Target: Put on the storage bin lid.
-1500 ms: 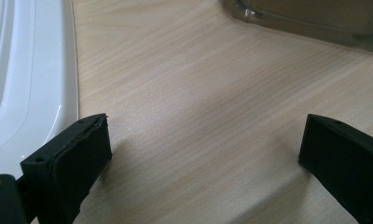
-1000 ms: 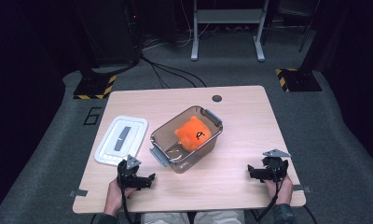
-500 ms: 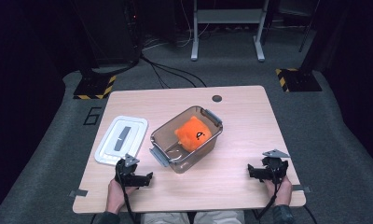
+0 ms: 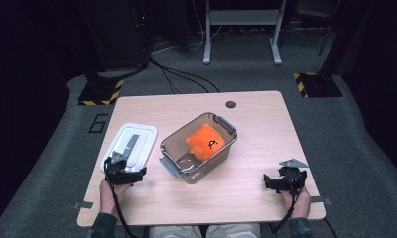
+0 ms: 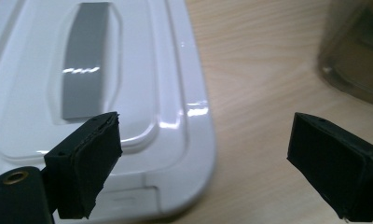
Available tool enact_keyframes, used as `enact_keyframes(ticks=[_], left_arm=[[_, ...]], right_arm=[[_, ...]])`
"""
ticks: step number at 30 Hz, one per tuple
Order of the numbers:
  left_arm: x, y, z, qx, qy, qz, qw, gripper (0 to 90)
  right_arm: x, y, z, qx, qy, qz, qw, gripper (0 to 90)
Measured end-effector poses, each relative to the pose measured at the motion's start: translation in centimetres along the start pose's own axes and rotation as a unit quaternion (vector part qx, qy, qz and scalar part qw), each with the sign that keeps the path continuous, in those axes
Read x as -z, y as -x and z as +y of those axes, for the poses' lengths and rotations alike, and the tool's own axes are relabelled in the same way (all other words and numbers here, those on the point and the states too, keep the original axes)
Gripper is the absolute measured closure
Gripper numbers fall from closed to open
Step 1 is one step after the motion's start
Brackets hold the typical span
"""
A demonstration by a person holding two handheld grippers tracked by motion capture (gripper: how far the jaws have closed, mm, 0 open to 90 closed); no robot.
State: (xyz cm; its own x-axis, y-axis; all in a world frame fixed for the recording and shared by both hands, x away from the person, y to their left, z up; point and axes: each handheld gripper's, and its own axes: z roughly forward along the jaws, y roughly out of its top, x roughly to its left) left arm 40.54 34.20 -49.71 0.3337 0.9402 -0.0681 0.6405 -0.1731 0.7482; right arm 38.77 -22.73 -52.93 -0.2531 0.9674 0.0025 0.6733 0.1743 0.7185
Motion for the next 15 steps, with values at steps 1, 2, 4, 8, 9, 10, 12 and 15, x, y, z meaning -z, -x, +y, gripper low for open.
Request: enact_keyframes(ticks=[1, 2, 4, 8, 9, 10, 12, 15], left_arm=[[-0.1, -0.4, 0.2, 0.004, 0.003, 0.003, 1.0, 10.3], [-0.2, -0.8, 0.3, 0.006, 0.005, 0.007, 1.0, 10.9], [-0.4, -1.5, 0.7, 0.008, 0.002, 0.014, 0.9999, 12.4], [-1.0, -3.1, 1.6, 0.023, -0.005, 0.019, 0.9995, 12.5], [-1.2, -3.4, 1.8, 0.027, -0.005, 0.02, 0.9994, 11.9], [-1.3, -3.8, 2.0, 0.029, -0.01, 0.02, 0.9993, 11.2], [-1.6, -4.3, 2.4, 0.032, -0.008, 0.029, 0.9991, 10.0], [-2.3, -4.9, 3.1, 0.037, -0.012, 0.035, 0.9986, 7.6]], right_arm=[[0.0, 0.0, 0.0, 0.0, 0.0, 0.0, 1.0, 0.0], [0.0, 0.0, 0.0, 0.0, 0.0, 0.0, 1.0, 0.0], [0.0, 0.0, 0.0, 0.0, 0.0, 0.0, 1.0, 0.0], [0.0, 0.0, 0.0, -0.001, 0.0, 0.0, 1.0, 0.0], [0.0, 0.0, 0.0, 0.0, 0.0, -0.001, 1.0, 0.0], [0.0, 0.0, 0.0, -0.001, 0.0, 0.0, 1.0, 0.0], [0.0, 0.0, 0.0, 0.0, 0.0, -0.001, 1.0, 0.0], [0.0, 0.0, 0.0, 0.001, 0.001, 0.0, 1.0, 0.0]])
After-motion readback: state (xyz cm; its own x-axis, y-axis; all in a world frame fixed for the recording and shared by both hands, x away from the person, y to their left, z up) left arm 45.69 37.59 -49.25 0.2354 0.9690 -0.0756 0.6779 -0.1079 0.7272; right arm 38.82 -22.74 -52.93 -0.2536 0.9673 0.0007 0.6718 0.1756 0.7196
